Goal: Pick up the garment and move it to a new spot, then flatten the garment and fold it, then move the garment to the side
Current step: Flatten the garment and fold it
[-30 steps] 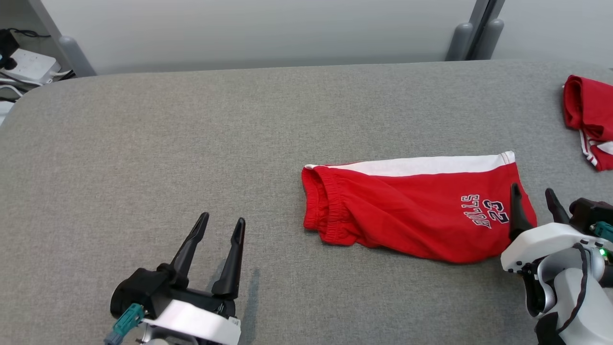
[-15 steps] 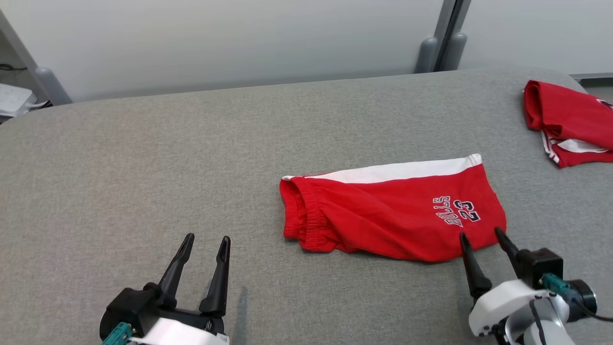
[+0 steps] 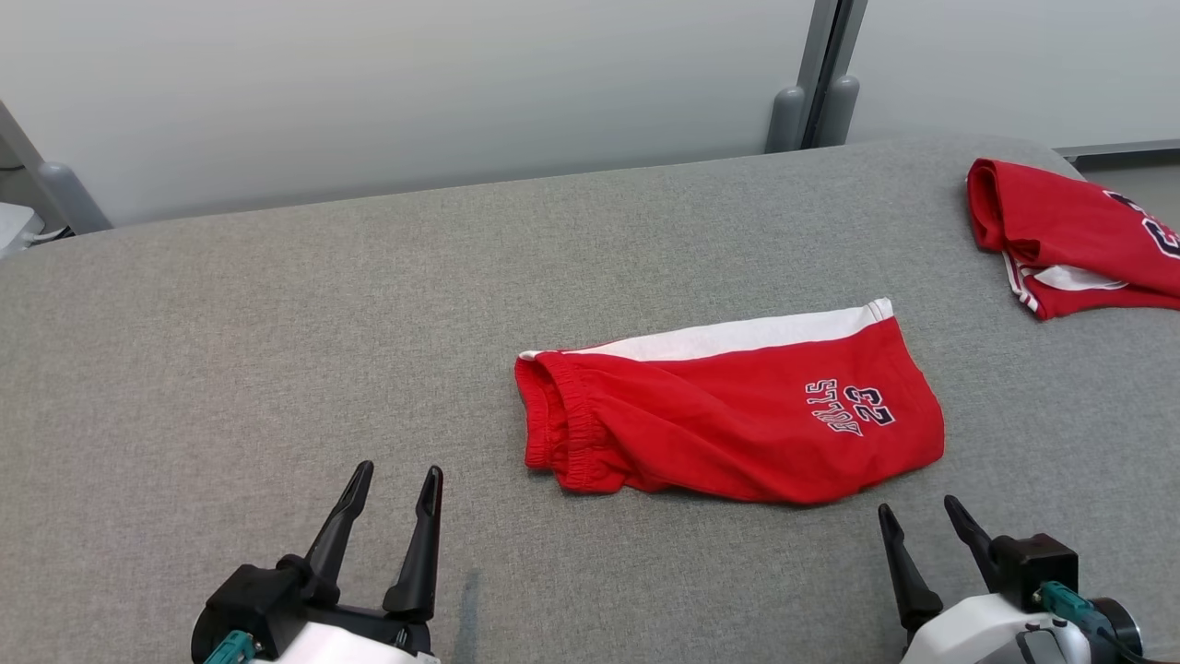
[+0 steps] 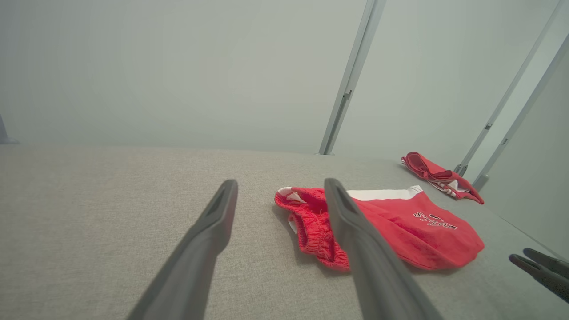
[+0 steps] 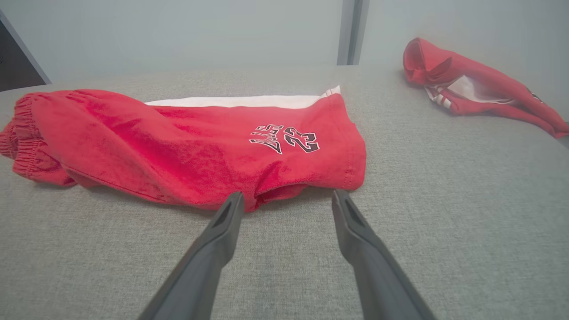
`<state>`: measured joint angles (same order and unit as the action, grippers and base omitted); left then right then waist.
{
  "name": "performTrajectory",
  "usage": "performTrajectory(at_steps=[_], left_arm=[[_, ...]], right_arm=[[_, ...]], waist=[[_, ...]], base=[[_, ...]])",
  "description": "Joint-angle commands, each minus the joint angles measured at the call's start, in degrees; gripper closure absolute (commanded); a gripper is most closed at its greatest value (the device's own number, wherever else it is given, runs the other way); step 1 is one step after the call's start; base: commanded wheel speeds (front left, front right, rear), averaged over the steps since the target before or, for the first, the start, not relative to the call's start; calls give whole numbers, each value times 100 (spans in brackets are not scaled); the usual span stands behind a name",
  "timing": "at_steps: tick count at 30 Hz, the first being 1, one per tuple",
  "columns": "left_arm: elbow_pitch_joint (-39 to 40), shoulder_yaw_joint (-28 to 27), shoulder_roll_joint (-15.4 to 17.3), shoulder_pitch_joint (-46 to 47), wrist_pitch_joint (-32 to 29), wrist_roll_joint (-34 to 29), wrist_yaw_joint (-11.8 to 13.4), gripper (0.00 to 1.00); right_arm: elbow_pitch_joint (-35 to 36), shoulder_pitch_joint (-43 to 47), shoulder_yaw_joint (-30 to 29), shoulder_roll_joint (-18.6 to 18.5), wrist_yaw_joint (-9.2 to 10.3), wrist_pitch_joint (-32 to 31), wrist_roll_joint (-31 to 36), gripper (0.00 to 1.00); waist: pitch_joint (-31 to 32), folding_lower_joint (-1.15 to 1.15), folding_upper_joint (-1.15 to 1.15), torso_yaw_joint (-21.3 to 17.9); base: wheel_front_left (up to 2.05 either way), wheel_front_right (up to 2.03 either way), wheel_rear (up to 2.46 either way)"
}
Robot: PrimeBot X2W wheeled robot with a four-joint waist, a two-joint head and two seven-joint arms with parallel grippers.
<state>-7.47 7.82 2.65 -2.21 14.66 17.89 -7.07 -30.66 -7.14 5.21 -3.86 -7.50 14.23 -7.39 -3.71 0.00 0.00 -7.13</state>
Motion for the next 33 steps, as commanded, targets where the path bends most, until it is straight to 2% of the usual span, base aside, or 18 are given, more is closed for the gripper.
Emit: performTrajectory(at_steps=[1,5,7,13,18,25,29,30,31,32,33], left_arm=[[160,-155,23,73,34,-28,-38,0],[164,-130,23,64,34,-45,-38,0],[157,-77,23,76,34,-50,-38,0],[140,50,23,164,34,-92,-39,0],[109,142,23,234,34,-132,-40,0],[71,257,23,374,34,-147,-41,0],[56,273,23,414,34,-149,-41,0],[52,273,24,416,34,-146,-41,0],[48,280,25,418,34,-142,-41,0],[44,283,25,420,34,-138,-41,0],[40,281,25,422,34,-135,-41,0]], right_arm=[[96,-28,91,-17,1,76,-70,0],[6,-60,-113,27,1,76,-205,0],[-155,-225,-268,73,1,76,-603,0],[-921,-904,-357,93,1,76,-1506,0],[-1559,-1456,-572,67,1,76,-1809,0],[-3044,-2326,-846,-189,1,-9,-1736,0],[-3607,-2671,-931,-227,1,12,-1634,0],[-3702,-2731,-937,-225,1,19,-1613,3],[-3798,-2780,-938,-220,1,23,-1600,29],[-3871,-2819,-944,-220,1,27,-1593,48],[-3925,-2851,-947,-220,1,32,-1589,62]], waist=[[4,0,0,1],[-7,0,0,16],[-44,0,0,56],[-186,0,0,196],[-310,0,0,328],[-478,0,0,603],[-510,0,0,732],[-512,0,0,751],[-513,0,0,773],[-514,0,0,795],[-512,0,0,813]], base=[[0,0,0],[0,0,0],[0,0,0],[0,0,0],[0,0,0],[0,0,0],[0,0,0],[0,0,0],[0,0,0],[0,0,0],[0,0,0]])
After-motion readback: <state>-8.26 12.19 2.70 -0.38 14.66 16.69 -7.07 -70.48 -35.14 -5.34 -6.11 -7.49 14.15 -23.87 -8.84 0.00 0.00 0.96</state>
